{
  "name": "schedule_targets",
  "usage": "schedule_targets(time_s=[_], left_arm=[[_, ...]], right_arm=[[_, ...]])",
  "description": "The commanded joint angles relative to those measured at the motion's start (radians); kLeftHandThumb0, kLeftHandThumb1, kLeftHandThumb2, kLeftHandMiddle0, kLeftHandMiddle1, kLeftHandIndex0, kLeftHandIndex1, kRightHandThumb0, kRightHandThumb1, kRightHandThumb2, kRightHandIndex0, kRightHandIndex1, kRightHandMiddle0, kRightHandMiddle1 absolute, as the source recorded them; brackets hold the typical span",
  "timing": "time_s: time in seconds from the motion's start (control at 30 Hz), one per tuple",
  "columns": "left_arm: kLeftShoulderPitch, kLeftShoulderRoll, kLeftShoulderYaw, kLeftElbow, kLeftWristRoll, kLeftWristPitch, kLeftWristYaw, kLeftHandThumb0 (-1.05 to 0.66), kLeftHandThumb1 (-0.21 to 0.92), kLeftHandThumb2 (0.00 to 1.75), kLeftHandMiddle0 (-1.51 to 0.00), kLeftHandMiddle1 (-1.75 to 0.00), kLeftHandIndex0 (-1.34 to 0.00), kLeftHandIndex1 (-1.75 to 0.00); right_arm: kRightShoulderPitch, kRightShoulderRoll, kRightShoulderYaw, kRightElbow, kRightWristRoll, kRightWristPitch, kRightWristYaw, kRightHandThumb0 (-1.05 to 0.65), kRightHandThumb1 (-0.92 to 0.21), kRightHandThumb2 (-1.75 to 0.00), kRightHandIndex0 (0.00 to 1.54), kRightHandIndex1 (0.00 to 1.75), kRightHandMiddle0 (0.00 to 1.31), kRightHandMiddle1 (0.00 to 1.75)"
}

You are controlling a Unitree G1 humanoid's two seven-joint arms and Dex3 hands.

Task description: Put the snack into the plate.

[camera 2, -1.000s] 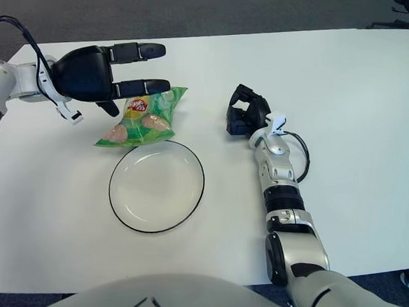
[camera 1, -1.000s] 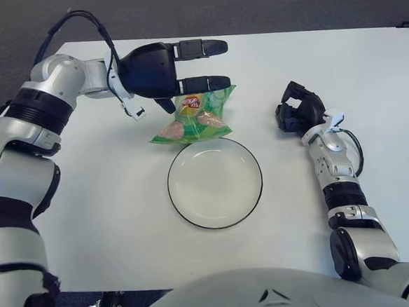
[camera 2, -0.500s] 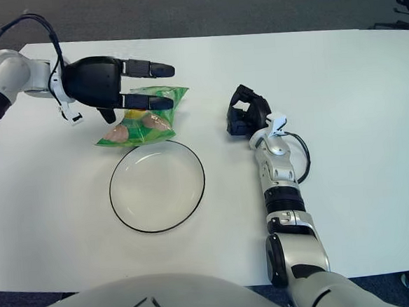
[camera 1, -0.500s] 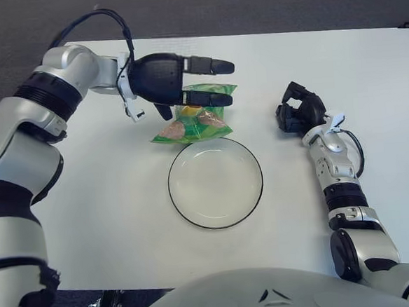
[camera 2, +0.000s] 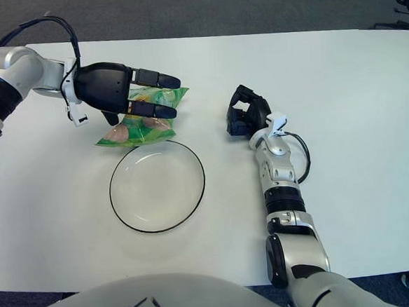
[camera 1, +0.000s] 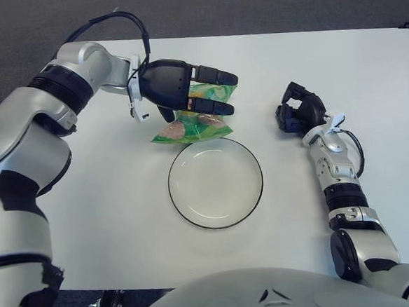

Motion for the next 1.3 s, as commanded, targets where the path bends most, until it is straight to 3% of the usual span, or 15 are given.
schedule_targets(time_s=[0.0,0.27,0.53,0.63,0.8,0.87,0.93,0.97,1.03,1.13,1.17,1.23,1.27], left_arm=[[-0.012,-0.016,-0.033,0.027,0.012,0.017,-0.019,-0.26,0.47,1.1,0.0,0.0,0.0,0.0],[0.007,-0.066,-0.129,0.104,0.051,0.091,0.038,-0.33,0.45,1.04,0.0,0.0,0.0,0.0],[-0.013,-0.134,-0.195,0.198,0.062,0.144,0.02,-0.65,0.63,0.74,0.0,0.0,0.0,0.0],[-0.008,-0.169,-0.221,0.255,0.067,0.178,0.019,-0.7,0.66,0.7,0.0,0.0,0.0,0.0],[-0.005,-0.2,-0.256,0.316,0.058,0.189,0.01,-0.7,0.69,0.68,0.0,0.0,0.0,0.0],[-0.009,-0.205,-0.26,0.33,0.043,0.174,-0.008,-0.66,0.66,0.71,0.0,0.0,0.0,0.0],[-0.008,-0.207,-0.252,0.341,0.019,0.149,-0.042,-0.54,0.57,0.87,-0.02,-0.02,0.0,0.0],[-0.007,-0.208,-0.247,0.345,0.005,0.137,-0.061,-0.47,0.54,0.92,-0.02,-0.19,0.0,-0.09],[-0.004,-0.208,-0.236,0.35,-0.02,0.123,-0.098,-0.27,0.43,1.07,-0.01,-0.81,0.0,-0.38],[0.015,-0.199,-0.217,0.344,-0.056,0.138,-0.139,-0.09,0.32,1.26,-0.01,-1.41,0.0,-0.87],[0.026,-0.191,-0.212,0.334,-0.062,0.157,-0.128,-0.07,0.31,1.29,-0.01,-1.48,0.0,-0.95],[0.04,-0.179,-0.207,0.317,-0.068,0.184,-0.109,0.19,0.51,1.06,-0.21,-1.64,0.0,-1.33],[0.045,-0.175,-0.206,0.312,-0.069,0.193,-0.102,0.23,0.54,1.02,-0.24,-1.66,-0.01,-1.4]], right_arm=[[0.085,0.022,0.004,0.046,0.01,0.055,0.002,-0.52,-0.21,-1.45,1.34,1.75,0.7,1.75],[0.092,0.023,-0.001,0.031,0.019,0.068,0.002,-0.52,-0.21,-1.44,1.34,1.75,0.7,1.75],[0.1,0.02,0.001,0.019,0.024,0.077,-0.001,-0.52,-0.22,-1.44,1.34,1.75,0.7,1.75],[0.102,0.02,0.001,0.015,0.026,0.082,0.0,-0.52,-0.22,-1.44,1.34,1.75,0.69,1.75],[0.106,0.02,0.0,0.007,0.031,0.088,0.003,-0.52,-0.22,-1.43,1.33,1.75,0.69,1.75],[0.107,0.02,-0.001,0.007,0.032,0.089,0.003,-0.52,-0.22,-1.43,1.33,1.75,0.69,1.75],[0.109,0.021,0.0,0.002,0.032,0.091,0.001,-0.52,-0.22,-1.43,1.33,1.75,0.69,1.75],[0.11,0.021,0.0,0.001,0.033,0.092,0.001,-0.52,-0.22,-1.43,1.33,1.75,0.69,1.75],[0.11,0.021,0.0,-0.001,0.033,0.094,0.001,-0.52,-0.22,-1.43,1.33,1.75,0.69,1.75],[0.111,0.021,-0.001,-0.003,0.035,0.098,0.002,-0.52,-0.23,-1.43,1.33,1.75,0.69,1.75],[0.111,0.021,-0.002,-0.004,0.037,0.099,0.003,-0.52,-0.23,-1.43,1.33,1.75,0.69,1.75],[0.111,0.022,-0.003,-0.004,0.039,0.1,0.004,-0.51,-0.23,-1.43,1.33,1.75,0.69,1.75],[0.111,0.021,-0.003,-0.004,0.04,0.101,0.004,-0.51,-0.23,-1.43,1.33,1.75,0.69,1.75]])
